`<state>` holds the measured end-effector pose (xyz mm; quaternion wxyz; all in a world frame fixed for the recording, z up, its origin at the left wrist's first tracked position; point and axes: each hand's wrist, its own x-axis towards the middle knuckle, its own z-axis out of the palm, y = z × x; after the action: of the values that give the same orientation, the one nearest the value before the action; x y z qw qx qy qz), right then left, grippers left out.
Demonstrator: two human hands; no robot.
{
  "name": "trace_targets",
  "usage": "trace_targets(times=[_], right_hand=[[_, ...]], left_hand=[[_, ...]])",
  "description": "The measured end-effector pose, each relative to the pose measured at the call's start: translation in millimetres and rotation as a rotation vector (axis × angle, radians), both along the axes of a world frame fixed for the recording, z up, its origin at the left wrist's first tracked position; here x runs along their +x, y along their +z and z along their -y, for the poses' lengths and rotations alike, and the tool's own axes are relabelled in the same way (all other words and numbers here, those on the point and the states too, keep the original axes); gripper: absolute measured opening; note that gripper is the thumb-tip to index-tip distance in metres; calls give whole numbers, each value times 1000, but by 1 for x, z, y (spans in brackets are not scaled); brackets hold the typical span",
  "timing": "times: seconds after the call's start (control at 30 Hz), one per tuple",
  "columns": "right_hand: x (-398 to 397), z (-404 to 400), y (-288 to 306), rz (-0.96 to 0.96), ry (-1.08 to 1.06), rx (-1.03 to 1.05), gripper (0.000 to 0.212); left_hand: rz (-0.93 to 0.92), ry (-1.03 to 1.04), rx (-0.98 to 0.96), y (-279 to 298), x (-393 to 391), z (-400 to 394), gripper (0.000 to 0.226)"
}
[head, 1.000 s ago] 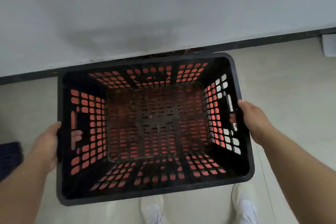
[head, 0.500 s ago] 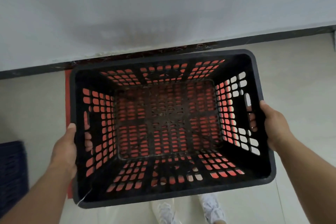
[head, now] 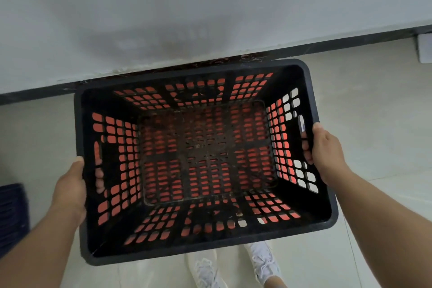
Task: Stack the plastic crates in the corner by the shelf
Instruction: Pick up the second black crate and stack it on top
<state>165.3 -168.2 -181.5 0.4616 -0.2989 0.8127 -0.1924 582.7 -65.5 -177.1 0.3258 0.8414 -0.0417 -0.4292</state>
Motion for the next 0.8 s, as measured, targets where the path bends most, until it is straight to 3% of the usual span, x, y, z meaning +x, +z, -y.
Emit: trace_targets(times=[0.27, 0.8], right_hand=[[9, -3, 64, 45, 20, 23, 39], [82, 5, 276, 46, 408, 46, 41]], left_hand=[[-50, 62, -39, 54, 14, -34, 35], [-70, 465, -111, 269, 17, -175, 43]])
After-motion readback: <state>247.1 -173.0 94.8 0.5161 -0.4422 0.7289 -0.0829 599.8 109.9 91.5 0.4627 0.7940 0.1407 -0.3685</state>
